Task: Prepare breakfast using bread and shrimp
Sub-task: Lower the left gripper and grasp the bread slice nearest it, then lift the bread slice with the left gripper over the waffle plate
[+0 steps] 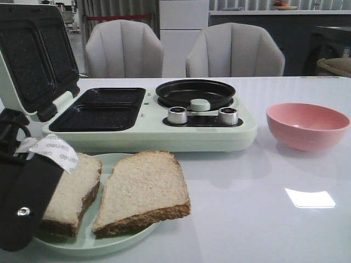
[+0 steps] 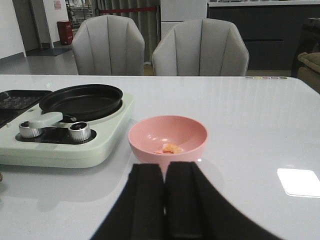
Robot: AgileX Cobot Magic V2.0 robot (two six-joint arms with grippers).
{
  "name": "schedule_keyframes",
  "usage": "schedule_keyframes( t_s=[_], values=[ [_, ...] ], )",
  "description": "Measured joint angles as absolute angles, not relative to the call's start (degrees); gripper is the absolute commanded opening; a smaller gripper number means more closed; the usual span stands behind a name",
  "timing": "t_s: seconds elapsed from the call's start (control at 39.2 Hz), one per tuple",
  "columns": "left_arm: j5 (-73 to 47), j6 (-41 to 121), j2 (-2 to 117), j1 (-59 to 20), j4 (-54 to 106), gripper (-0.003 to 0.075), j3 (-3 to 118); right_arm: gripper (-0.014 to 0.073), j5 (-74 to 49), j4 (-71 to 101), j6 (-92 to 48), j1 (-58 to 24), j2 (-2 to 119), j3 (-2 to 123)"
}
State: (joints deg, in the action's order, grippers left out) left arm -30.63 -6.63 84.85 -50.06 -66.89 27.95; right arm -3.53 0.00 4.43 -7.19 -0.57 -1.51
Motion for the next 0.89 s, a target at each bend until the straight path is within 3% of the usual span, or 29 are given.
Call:
schedule_keyframes(
  t_s=[0.1,0.18,0.66,0.89],
  values=[
    [-30.6,-6.6,85.2,-50.1,-67.3,0.0158,28.7,0.014,-3.5,0.3,4.4,-7.2,-0.6,-1.5],
    [-30.7,-6.7,85.2,-50.1,-67.4,0.0106,29.1,0.014,-3.5,0.3,4.4,-7.2,-0.6,-1.5],
    [-38.3,-12.2,85.2,-50.1,-67.2,0.0118,32.5,0.014,-3.5,0.3,4.4,-7.2,-0.6,-1.5],
    [-41.2,-13.9,79.5,-54.3,-65.9,0.0118,34.1,0.014,-3.5,0.3,4.4,-7.2,-0.6,-1.5]
  ],
)
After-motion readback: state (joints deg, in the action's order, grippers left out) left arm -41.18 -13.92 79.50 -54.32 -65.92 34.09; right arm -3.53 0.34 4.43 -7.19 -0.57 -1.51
